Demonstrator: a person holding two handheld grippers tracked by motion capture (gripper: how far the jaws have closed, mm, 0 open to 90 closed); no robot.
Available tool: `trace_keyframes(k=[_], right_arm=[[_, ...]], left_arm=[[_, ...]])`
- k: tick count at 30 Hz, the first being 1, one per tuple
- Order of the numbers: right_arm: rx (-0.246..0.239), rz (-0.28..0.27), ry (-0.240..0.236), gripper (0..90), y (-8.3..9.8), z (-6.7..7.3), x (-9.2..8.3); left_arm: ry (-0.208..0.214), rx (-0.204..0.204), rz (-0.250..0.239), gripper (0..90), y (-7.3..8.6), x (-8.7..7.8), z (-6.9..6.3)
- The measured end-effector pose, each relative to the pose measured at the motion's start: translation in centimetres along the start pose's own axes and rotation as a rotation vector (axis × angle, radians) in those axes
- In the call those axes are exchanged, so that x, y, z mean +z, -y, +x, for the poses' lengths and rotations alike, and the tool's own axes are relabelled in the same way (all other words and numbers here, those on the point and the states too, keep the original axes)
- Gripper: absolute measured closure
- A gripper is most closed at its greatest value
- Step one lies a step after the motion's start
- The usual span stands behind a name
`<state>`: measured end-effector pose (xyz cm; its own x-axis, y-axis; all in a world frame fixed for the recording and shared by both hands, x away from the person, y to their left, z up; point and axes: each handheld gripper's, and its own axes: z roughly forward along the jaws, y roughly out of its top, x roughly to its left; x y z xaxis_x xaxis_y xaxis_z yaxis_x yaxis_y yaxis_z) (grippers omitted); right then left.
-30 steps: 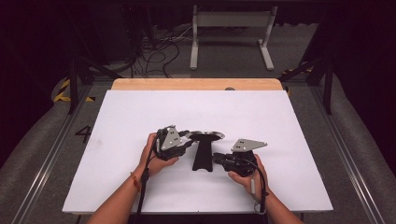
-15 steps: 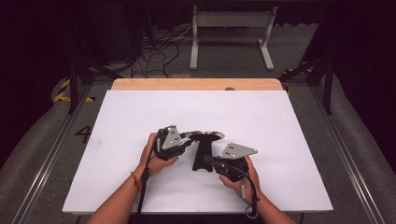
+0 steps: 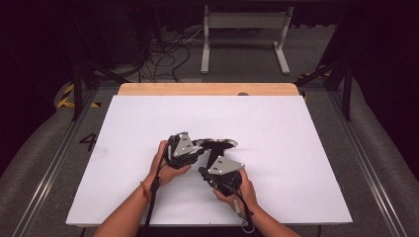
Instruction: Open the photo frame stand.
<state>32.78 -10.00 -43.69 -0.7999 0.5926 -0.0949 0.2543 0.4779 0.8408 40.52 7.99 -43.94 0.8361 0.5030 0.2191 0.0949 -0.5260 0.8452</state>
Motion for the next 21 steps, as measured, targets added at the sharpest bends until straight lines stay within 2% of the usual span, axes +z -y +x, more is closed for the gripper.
trace_keyframes(k=[6, 9, 19, 21], right_arm=[[-0.051, 0.000, 0.026, 90.0, -0.2, 1.4, 1.2], [-0.075, 0.026, 0.043, 90.0, -0.2, 1.9, 1.7], [-0.040, 0.098, 0.087, 90.0, 0.6, 1.3, 2.3], [-0.025, 0.099, 0.077, 90.0, 0.7, 1.1, 2.2]], left_arm=[[-0.011, 0.002, 0.032, 65.7, 0.0, 0.5, -0.1], [-0.010, -0.001, 0.033, 66.2, 0.0, 0.6, -0.1], [-0.019, 0.005, 0.063, 67.3, -0.3, 0.5, -0.2], [-0.021, 0.004, 0.068, 67.6, -0.3, 0.4, -0.2]])
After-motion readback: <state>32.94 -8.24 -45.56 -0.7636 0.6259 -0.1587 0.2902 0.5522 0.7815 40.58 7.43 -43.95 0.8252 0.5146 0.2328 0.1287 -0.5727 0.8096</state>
